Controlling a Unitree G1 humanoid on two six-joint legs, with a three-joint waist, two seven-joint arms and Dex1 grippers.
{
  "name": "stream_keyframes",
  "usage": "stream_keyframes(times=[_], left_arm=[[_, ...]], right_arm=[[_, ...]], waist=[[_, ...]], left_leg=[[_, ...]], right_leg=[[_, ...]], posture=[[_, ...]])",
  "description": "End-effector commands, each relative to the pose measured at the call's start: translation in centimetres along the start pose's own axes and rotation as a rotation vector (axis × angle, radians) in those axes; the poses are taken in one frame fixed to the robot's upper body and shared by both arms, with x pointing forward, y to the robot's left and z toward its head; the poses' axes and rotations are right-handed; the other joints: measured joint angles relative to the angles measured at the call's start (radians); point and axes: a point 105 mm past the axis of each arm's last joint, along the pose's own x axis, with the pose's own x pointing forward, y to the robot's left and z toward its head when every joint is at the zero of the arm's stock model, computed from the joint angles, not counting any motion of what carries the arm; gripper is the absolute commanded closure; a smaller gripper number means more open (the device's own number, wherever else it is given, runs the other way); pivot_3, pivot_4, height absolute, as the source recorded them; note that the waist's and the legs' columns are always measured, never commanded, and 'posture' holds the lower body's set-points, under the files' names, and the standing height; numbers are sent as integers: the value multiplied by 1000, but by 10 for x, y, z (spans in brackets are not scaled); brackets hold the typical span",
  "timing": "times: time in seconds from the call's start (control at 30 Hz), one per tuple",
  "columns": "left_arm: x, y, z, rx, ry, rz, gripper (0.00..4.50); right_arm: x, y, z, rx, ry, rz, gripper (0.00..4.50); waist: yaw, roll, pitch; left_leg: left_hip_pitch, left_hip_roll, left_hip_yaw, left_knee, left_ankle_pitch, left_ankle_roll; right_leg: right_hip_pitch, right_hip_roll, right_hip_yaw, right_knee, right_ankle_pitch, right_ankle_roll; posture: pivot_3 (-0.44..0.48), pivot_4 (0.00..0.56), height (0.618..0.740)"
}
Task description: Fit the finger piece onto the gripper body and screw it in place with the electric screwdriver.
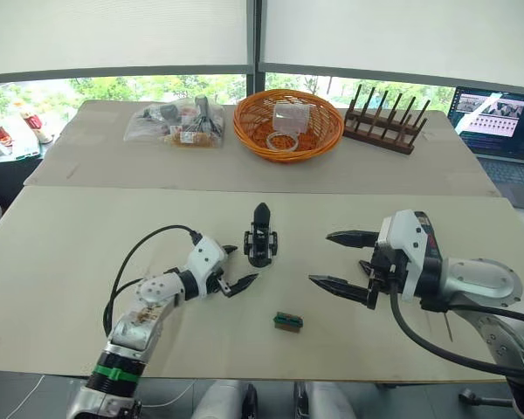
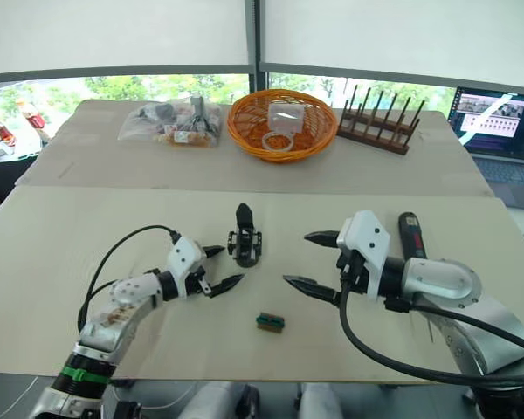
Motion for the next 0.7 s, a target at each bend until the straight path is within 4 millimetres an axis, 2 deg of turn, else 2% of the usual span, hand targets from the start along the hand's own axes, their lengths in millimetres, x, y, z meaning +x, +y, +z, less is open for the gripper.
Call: stream_keyframes(times=[0.03,0.13,0.27,0.33,0.47,0.57,0.7], left_arm=[[-13,-7,9,44,-7,-154,38],[-36,-14,19,80,33,-318,38],[-65,-23,58,121,39,-519,38],[-68,-25,82,127,8,-563,38],[-68,-39,127,191,-86,-633,38],[-64,-47,143,225,-129,-651,38],[-59,-57,150,283,-153,-669,38]], right_arm=[[-13,-5,3,-21,53,-30,0],[-27,-16,-11,77,205,-68,0],[-51,-26,-32,159,496,-33,0],[-60,-33,-40,193,595,-36,0],[-65,-61,-54,273,700,-100,0],[-60,-76,-61,292,738,-105,0],[-48,-91,-74,332,794,-95,0]], waist=[[-2,0,0],[-6,0,0],[-12,2,1],[-11,2,1],[-25,2,2],[-29,2,2],[-37,2,2]], left_leg=[[0,0,0,0,0,0],[0,0,0,0,0,0],[0,0,0,0,0,-1],[-1,0,0,0,0,-1],[-1,0,-1,0,0,0],[-1,0,-1,0,0,0],[-1,0,-1,-1,4,3]], right_leg=[[0,0,0,0,0,0],[0,0,-1,0,0,0],[0,-1,-1,0,0,-1],[0,-2,-2,-1,-1,0],[1,-2,-1,-1,-1,0],[0,-1,-1,-1,-1,-1],[0,0,-1,-1,-1,-1]], posture=[[0,150,740],[0,150,740],[0,150,740],[0,150,740],[0,150,740],[0,150,740],[0,150,740]])
